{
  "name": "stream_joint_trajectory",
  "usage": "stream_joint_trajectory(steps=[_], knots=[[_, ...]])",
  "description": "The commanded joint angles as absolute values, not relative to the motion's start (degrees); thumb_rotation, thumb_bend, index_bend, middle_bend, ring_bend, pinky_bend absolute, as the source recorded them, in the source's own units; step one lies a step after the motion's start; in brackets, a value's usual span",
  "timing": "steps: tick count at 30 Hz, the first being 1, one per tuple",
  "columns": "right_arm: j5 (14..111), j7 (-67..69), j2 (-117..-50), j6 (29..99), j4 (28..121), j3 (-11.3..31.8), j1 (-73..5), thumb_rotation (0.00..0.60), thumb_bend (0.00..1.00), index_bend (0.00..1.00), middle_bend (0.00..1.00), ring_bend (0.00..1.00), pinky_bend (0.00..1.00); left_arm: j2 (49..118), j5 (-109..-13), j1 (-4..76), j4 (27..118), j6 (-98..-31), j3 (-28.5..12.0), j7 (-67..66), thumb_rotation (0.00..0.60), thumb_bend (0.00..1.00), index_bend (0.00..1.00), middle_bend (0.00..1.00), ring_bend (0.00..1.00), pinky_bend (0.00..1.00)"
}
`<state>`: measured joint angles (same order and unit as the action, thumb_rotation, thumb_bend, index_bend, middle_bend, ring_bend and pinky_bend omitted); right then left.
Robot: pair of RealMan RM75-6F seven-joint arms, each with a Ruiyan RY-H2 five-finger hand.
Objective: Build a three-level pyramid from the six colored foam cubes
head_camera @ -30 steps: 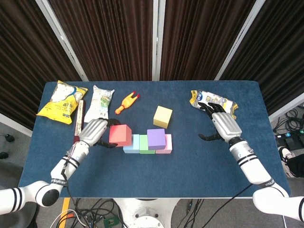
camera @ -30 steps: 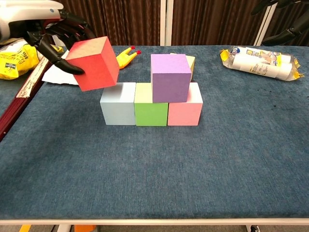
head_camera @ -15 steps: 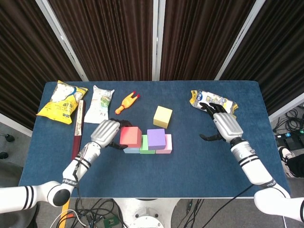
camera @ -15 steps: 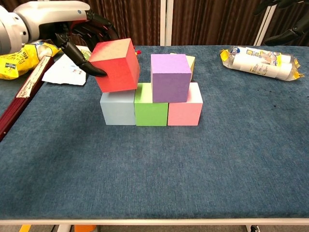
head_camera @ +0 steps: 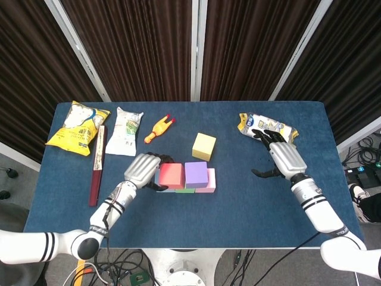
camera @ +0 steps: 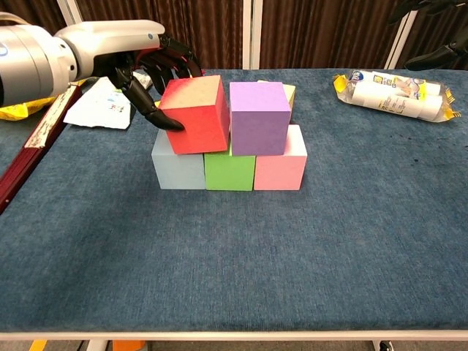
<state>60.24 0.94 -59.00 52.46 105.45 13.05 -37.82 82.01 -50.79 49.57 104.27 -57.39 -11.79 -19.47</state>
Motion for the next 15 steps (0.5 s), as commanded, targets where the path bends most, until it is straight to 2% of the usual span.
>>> stream_joint_trajectory(steps=[1,15], knots=[[60.4,1.1,-59.0,52.4,105.3,13.0,-37.7,0.600,0.12,0.00,0.16,0.00,0.00,82.5,-50.2,49.7,104.1,-57.8,-11.7,-20.0,0.600,0.20,0.46,0.36,0.33,0.32],[60.6,1.4,-59.0,52.2,105.3,13.2,-37.5,0.600,0.12,0.00,0.16,0.00,0.00,82.6,-48.3,49.9,103.1,-57.8,-12.1,-20.2,0.600,0.20,0.45,0.36,0.33,0.32]])
